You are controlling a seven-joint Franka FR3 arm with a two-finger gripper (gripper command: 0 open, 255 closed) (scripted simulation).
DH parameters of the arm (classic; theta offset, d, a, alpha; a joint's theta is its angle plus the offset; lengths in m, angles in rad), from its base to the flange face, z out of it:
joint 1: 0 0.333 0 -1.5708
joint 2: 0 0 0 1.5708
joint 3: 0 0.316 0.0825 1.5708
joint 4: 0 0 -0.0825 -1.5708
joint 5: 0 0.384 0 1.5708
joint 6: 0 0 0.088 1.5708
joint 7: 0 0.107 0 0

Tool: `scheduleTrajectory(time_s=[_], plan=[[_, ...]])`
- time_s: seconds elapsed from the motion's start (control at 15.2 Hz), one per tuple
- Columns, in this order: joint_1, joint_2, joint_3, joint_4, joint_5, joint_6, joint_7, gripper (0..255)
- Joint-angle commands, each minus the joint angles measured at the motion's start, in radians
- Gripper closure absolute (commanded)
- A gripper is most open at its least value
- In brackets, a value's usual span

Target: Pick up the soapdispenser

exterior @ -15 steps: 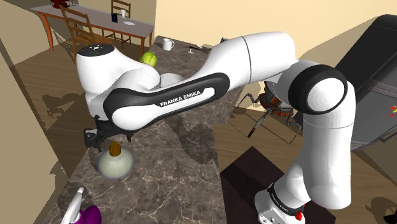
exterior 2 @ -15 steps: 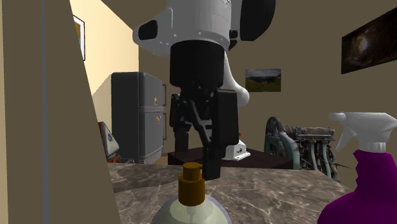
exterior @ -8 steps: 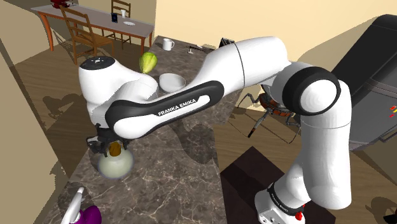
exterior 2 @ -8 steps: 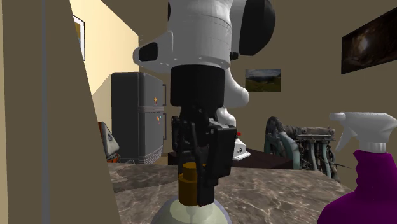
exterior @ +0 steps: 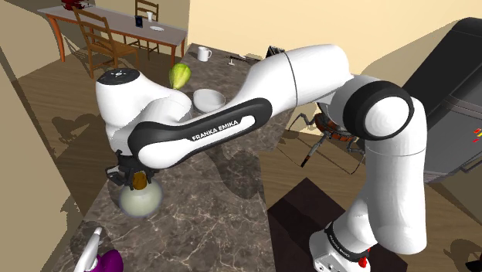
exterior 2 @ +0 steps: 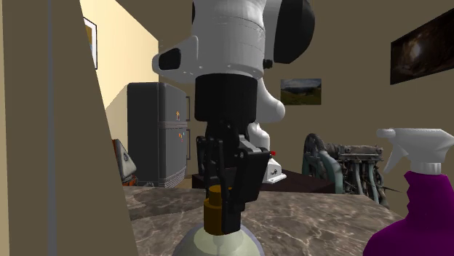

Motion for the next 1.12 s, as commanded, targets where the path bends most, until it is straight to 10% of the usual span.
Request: scheduleTrajectory(time_s=[0.0,1.06], plan=[[0.001,0.003,-0.001,0.002,-0.001,-0.002,0.001,255],[-0.004,-0.069,0.024,0.099,0.042,-0.163,-0.032,255]])
